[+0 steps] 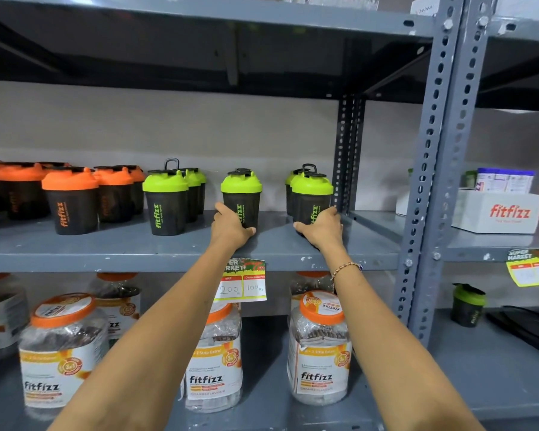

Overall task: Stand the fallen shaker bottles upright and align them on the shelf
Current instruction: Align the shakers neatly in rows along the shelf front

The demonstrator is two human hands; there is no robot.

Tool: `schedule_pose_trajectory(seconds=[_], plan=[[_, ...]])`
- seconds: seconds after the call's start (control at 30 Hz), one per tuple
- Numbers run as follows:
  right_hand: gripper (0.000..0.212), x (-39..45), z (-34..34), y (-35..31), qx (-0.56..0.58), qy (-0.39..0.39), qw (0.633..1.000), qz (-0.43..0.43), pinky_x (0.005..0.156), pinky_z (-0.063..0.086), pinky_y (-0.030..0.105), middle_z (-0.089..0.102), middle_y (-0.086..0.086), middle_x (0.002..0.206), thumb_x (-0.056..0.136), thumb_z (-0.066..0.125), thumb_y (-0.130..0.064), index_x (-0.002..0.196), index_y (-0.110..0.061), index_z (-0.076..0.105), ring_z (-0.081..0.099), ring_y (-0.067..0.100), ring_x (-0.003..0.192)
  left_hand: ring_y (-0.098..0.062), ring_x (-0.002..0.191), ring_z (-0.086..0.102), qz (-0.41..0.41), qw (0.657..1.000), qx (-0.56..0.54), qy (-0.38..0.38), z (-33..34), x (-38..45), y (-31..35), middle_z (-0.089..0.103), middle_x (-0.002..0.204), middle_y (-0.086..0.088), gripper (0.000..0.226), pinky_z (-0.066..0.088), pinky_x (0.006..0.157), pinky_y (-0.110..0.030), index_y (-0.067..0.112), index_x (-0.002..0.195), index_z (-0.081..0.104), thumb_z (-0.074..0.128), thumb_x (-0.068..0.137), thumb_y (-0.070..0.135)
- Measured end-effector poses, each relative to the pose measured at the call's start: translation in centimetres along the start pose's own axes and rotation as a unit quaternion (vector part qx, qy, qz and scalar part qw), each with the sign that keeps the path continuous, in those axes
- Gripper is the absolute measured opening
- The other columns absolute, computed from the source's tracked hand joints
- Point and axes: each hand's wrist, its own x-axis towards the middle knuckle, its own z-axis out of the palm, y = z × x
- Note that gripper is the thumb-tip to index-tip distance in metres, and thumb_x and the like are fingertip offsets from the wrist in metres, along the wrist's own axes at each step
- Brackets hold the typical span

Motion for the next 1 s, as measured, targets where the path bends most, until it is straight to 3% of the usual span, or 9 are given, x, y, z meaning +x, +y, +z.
schedule_pose_trajectory(seconds=[0.3,0.87,1.0], plan=[[0.085,-0.1,0.0,0.0,-0.012,-0.012,1.0,-0.013,0.103,0.038,0.043,0.042,0.026,0.137,0.076,0.076,-0.034,0.133,0.008,0.028,0.043,0.041,0.126,-0.04,0.119,0.051,0.011,0.999,0.041,0.002,0.3,0.1,-0.1,0.052,0.128,-0.025,0.068,0.044,0.093,-0.044,-0.002,0.126,0.028,0.073,0.082,0.025],[0.085,-0.8,-0.4,-0.4,-0.019,-0.031,0.999,-0.008,0.101,0.04,0.043,0.044,0.025,0.136,0.077,0.075,-0.036,0.132,0.008,0.027,0.044,0.04,0.125,-0.041,0.125,0.046,-0.004,0.999,0.042,-0.021,-0.3,-0.7,0.3,0.047,0.134,-0.025,0.077,0.041,0.1,-0.045,-0.002,0.135,0.023,0.072,0.083,0.025],[0.081,-1.9,-1.5,-0.2,0.008,-0.022,1.0,0.004,0.103,0.04,0.044,0.043,0.023,0.135,0.075,0.078,-0.029,0.13,0.006,0.03,0.044,0.039,0.125,-0.04,0.126,0.045,-0.012,1.0,0.008,-0.001,-1.1,-1.3,0.1,0.045,0.136,-0.024,0.079,0.041,0.103,-0.046,-0.003,0.137,0.025,0.076,0.08,0.02]])
